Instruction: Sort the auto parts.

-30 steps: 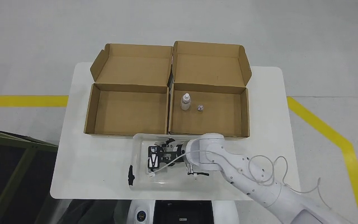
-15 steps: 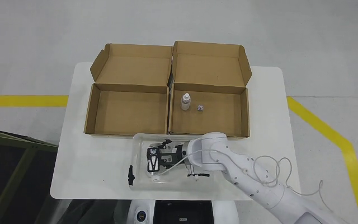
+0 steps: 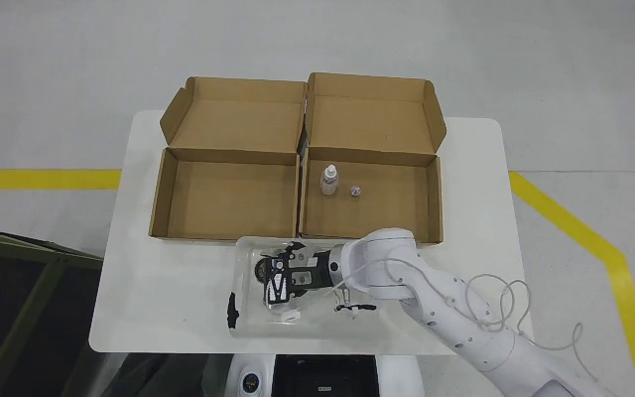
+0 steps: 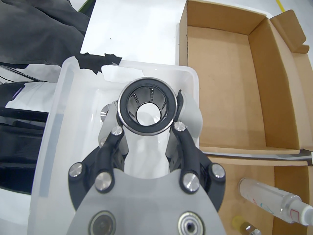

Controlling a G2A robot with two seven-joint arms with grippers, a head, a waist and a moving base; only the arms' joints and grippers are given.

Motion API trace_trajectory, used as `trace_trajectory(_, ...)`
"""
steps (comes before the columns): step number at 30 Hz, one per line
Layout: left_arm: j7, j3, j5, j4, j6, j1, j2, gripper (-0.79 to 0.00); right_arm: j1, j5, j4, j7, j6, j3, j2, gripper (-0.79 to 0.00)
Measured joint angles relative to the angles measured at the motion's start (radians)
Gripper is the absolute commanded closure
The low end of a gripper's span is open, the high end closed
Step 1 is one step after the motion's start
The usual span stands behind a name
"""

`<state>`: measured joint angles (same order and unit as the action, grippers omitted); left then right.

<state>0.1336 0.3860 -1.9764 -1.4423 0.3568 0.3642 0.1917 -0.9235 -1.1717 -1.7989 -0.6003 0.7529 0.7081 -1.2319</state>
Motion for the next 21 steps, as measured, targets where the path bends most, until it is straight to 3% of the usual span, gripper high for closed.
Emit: trace_trajectory(21, 0.0, 0.0, 0.0, 0.0, 0.0, 0.0, 0.0, -0.785, 0.123, 0.063, 0.03, 0.032, -0.046, 0.038, -0.025, 0.0)
